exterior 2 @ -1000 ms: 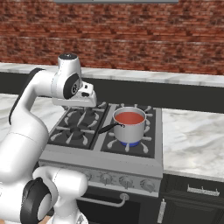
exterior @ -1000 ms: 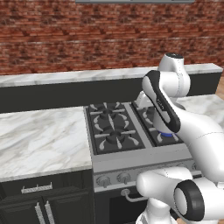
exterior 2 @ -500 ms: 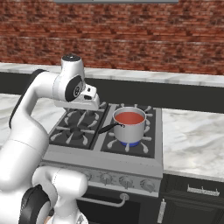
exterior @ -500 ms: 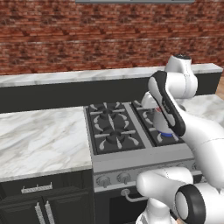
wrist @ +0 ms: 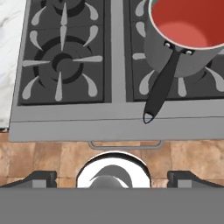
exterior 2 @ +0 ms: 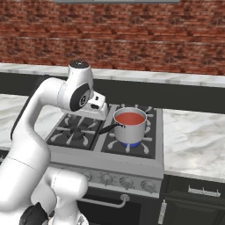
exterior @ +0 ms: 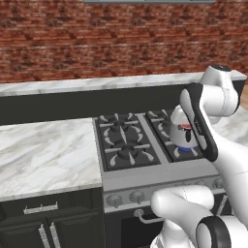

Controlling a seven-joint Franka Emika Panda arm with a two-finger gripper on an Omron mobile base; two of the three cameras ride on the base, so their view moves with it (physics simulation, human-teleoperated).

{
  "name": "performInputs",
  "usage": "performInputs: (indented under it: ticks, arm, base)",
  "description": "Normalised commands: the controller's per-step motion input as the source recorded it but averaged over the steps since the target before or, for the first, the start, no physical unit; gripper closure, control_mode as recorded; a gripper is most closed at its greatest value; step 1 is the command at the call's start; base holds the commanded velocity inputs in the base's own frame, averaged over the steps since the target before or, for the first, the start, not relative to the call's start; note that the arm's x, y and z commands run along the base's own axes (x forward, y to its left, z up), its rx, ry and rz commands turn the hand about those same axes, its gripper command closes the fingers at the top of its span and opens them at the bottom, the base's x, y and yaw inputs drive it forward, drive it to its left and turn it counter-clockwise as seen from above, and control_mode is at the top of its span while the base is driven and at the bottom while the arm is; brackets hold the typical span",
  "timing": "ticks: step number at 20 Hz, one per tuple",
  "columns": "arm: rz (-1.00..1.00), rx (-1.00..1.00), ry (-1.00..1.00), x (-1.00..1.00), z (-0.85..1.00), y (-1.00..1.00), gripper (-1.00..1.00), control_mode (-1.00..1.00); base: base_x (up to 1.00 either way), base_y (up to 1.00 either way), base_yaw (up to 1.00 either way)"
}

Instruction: Wait until the marinara sauce is simmered to a deep red color and then turn off the stove.

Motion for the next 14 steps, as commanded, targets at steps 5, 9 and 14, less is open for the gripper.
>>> performInputs:
  ticks: [5,9,14]
  arm:
    - [-0.08,0.00,0.00,-0.36,-0.11,-0.29,-1.00,-1.00]
    - [-0.09,0.00,0.00,-0.38,-0.17,-0.33,-1.00,-1.00]
    - [-0.10,0.00,0.00,-0.40,-0.22,-0.41,-1.00,-1.00]
  base:
    - [0.00,0.00,0.00]
    - [0.00,0.00,0.00]
    - [0.00,0.00,0.00]
